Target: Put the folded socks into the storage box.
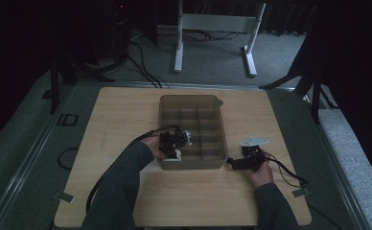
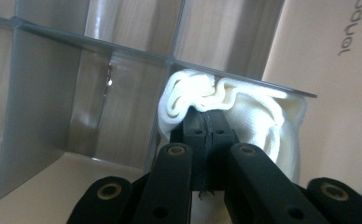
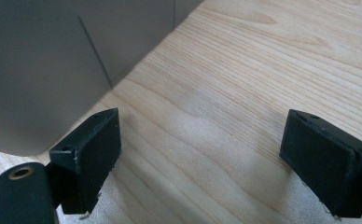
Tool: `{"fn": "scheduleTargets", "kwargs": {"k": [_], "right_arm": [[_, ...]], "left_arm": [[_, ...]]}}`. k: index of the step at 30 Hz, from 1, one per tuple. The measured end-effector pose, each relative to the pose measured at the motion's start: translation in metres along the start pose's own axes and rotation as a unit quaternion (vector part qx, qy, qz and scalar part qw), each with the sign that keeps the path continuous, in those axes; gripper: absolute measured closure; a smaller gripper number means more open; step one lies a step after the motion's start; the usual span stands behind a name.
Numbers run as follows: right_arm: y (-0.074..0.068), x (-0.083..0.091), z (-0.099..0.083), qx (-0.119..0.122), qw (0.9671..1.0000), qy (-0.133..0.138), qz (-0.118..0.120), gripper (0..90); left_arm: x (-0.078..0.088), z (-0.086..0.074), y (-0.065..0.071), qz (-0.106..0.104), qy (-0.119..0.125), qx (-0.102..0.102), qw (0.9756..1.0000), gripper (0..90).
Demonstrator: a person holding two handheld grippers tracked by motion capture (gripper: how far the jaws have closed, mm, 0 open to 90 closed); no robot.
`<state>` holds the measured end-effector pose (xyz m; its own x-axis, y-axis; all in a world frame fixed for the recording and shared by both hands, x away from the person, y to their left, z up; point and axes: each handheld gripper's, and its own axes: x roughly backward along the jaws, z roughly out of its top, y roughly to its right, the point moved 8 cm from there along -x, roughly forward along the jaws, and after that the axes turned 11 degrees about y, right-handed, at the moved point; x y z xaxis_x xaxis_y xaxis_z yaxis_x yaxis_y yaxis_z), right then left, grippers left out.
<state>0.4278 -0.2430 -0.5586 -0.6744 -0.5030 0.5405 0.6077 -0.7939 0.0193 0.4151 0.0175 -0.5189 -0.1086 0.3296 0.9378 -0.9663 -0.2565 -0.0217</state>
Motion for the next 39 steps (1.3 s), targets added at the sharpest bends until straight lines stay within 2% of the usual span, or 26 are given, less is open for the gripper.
{"fn": "scheduleTargets", "kwargs": {"k": [9,14,18,24,28,33,39], "right_arm": [[0.0,0.0,0.0,0.0,1.0,0.0,0.0,12.1],[0.0,0.0,0.0,0.0,1.0,0.0,0.0,12.1],[0.0,0.0,0.0,0.0,1.0,0.0,0.0,12.1],[0.0,0.0,0.0,0.0,1.0,0.0,0.0,12.1],[0.0,0.0,0.0,0.0,1.0,0.0,0.0,12.1],[0.0,0.0,0.0,0.0,1.0,0.0,0.0,12.1],[0.0,0.0,0.0,0.0,1.0,0.0,0.0,12.1]], "left_arm": [[-0.001,0.0,0.0,-0.002,-0.007,0.003,1.0,89.9],[-0.002,0.001,0.0,0.001,-0.02,0.004,0.9998,89.5],[-0.005,0.002,0.001,0.006,-0.035,-0.002,0.9994,89.4],[-0.007,0.003,0.001,0.01,-0.039,-0.005,0.9992,89.4],[-0.007,0.003,0.002,0.012,-0.038,-0.006,0.9992,88.9],[0.003,0.001,0.002,-0.002,-0.021,0.003,0.9998,82.3],[0.016,0.002,0.003,0.01,-0.003,0.006,0.9999,75.4]]}}
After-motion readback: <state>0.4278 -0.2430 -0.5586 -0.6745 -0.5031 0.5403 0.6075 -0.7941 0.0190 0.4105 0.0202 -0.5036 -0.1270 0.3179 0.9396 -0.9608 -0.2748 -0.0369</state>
